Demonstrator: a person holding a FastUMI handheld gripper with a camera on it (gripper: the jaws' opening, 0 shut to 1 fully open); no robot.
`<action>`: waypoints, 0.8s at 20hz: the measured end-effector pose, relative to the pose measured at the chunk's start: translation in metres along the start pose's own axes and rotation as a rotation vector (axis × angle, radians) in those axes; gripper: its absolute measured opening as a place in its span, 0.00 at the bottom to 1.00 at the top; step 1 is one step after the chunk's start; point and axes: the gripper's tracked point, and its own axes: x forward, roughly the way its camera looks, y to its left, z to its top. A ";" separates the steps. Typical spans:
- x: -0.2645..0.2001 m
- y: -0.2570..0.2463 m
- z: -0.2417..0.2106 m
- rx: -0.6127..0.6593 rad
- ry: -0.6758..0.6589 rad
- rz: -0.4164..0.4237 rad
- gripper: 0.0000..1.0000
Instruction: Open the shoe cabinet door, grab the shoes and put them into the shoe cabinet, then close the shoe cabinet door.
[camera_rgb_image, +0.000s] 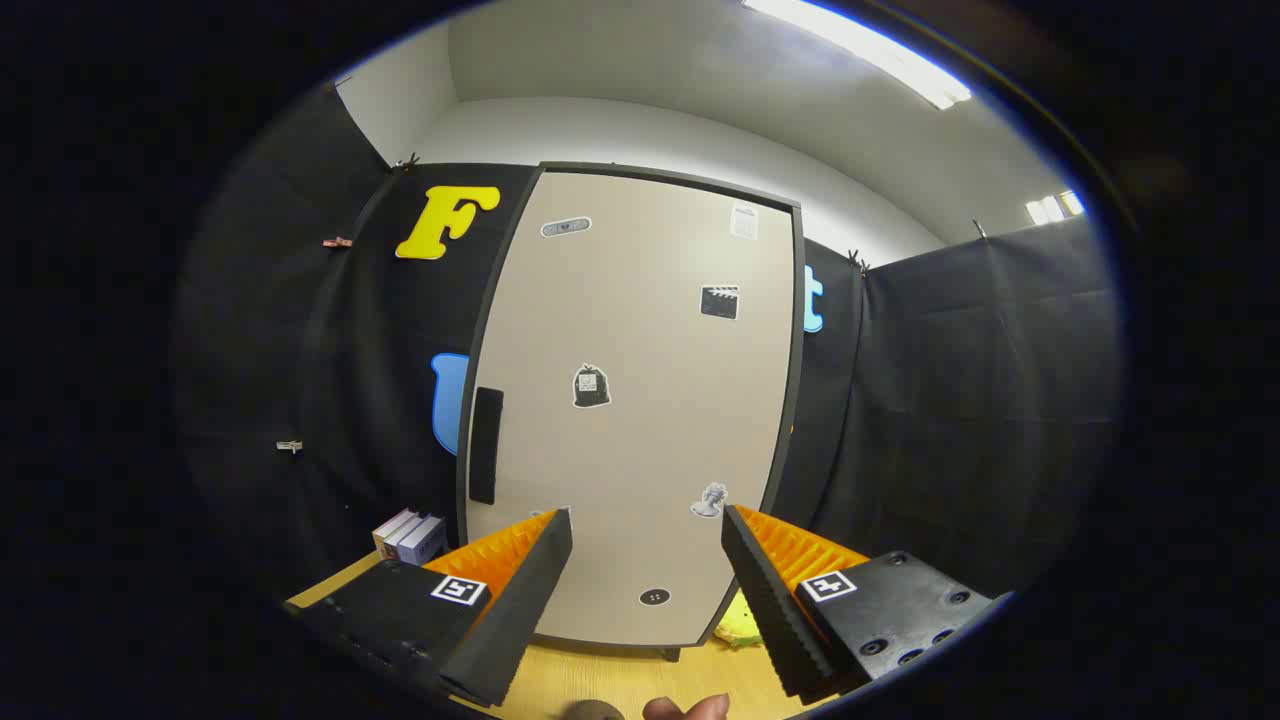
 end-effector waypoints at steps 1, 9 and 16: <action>0.002 -0.001 0.000 0.002 -0.001 0.001 0.98; 0.003 -0.002 -0.001 -0.003 0.000 -0.003 0.98; 0.002 0.003 -0.004 0.003 0.010 0.002 0.98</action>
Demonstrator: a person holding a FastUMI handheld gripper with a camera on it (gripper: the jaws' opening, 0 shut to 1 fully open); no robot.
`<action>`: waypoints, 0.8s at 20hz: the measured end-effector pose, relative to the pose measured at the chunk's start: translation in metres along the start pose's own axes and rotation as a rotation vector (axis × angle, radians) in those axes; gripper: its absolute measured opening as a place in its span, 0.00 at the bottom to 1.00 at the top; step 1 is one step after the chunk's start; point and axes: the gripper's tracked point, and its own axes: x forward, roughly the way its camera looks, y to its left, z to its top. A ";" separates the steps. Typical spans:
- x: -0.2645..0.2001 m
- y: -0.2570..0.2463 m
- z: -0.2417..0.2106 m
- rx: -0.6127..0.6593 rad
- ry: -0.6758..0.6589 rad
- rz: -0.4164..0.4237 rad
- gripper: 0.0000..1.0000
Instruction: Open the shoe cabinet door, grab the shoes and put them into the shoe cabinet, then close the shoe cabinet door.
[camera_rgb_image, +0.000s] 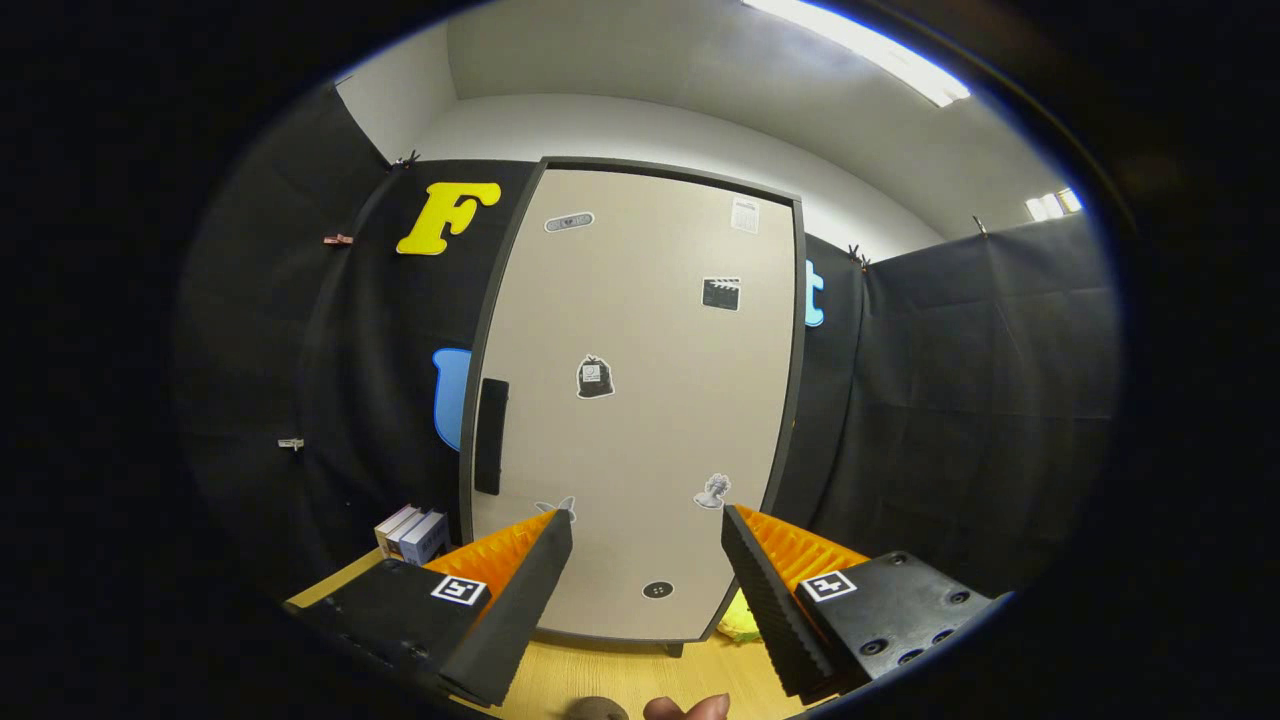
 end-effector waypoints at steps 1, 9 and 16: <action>0.000 0.001 0.000 0.001 -0.001 0.000 0.98; 0.003 0.025 -0.001 0.050 0.022 0.047 0.97; 0.029 0.070 0.024 0.117 0.009 0.110 0.98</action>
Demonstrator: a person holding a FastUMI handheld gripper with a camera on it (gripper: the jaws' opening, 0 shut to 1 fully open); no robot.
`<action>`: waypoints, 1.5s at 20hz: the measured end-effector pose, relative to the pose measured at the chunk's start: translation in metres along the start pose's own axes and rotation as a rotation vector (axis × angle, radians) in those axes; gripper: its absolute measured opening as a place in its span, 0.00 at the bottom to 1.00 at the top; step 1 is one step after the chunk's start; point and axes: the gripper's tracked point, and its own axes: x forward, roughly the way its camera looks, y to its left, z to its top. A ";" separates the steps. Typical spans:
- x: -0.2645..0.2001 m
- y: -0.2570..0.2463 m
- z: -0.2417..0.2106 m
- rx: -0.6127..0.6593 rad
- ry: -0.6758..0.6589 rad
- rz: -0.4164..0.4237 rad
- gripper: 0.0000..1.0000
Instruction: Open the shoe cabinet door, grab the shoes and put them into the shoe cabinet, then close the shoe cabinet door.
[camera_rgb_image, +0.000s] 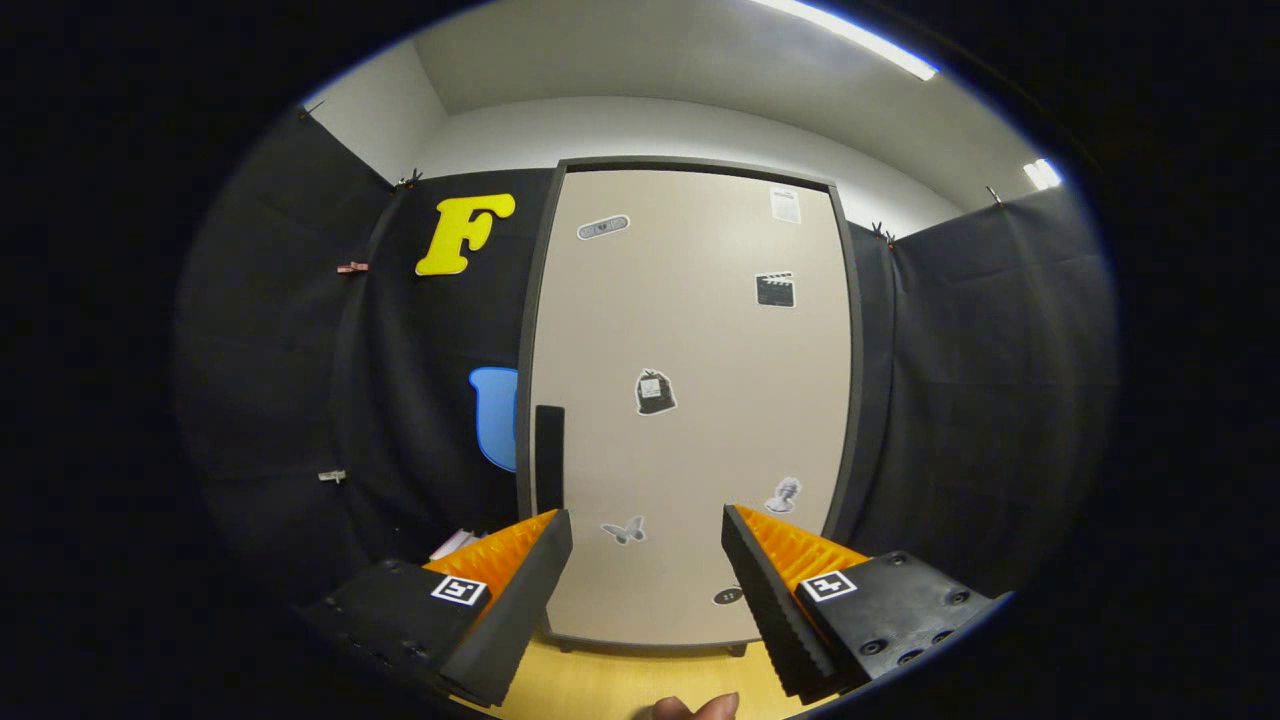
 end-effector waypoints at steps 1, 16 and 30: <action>0.007 0.008 0.002 0.003 -0.003 0.009 0.98; 0.127 0.082 -0.018 0.018 0.035 0.029 0.97; 0.175 0.081 -0.061 0.064 0.082 -0.045 0.50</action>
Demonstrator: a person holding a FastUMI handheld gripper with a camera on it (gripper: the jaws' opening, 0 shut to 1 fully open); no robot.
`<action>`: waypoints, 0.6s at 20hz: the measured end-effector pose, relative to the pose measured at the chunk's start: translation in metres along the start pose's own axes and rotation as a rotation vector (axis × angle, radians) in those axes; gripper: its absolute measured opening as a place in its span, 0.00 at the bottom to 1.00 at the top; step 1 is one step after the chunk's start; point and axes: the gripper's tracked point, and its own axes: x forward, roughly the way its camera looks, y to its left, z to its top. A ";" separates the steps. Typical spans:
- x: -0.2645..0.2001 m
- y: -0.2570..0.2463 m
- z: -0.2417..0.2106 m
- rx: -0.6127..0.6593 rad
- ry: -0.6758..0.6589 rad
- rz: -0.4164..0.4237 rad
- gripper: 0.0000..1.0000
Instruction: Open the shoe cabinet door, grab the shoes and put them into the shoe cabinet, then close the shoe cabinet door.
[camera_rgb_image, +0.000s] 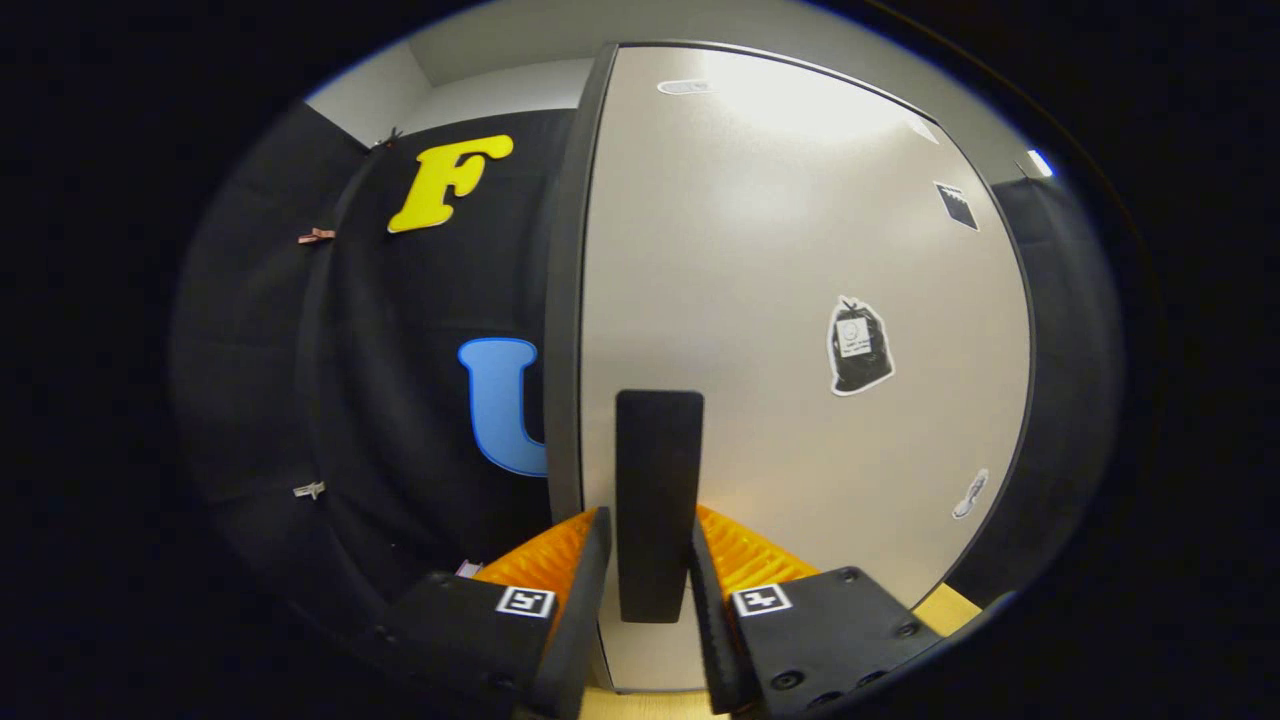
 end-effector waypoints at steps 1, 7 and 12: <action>0.002 -0.004 0.002 0.015 -0.003 -0.002 0.40; -0.002 -0.002 0.002 -0.024 -0.009 0.046 0.19; -0.031 -0.003 0.005 -0.002 -0.017 0.079 0.19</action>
